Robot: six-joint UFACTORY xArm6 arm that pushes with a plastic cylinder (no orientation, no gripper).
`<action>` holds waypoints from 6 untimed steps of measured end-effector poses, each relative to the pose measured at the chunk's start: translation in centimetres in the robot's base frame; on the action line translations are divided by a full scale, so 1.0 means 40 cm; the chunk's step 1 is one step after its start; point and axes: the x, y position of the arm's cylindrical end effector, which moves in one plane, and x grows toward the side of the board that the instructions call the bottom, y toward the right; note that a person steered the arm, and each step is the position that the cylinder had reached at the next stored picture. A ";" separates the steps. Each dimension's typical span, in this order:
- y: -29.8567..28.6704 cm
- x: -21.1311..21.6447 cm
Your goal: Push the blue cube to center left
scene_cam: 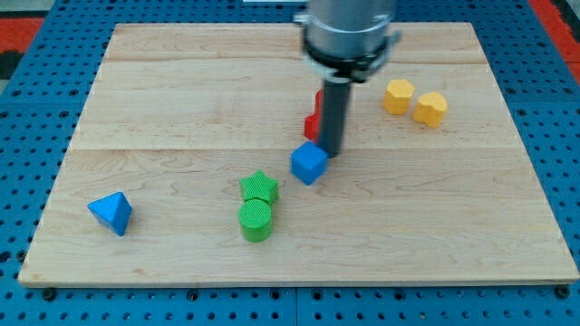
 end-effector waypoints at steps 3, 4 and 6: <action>-0.005 0.084; -0.177 0.028; -0.309 -0.057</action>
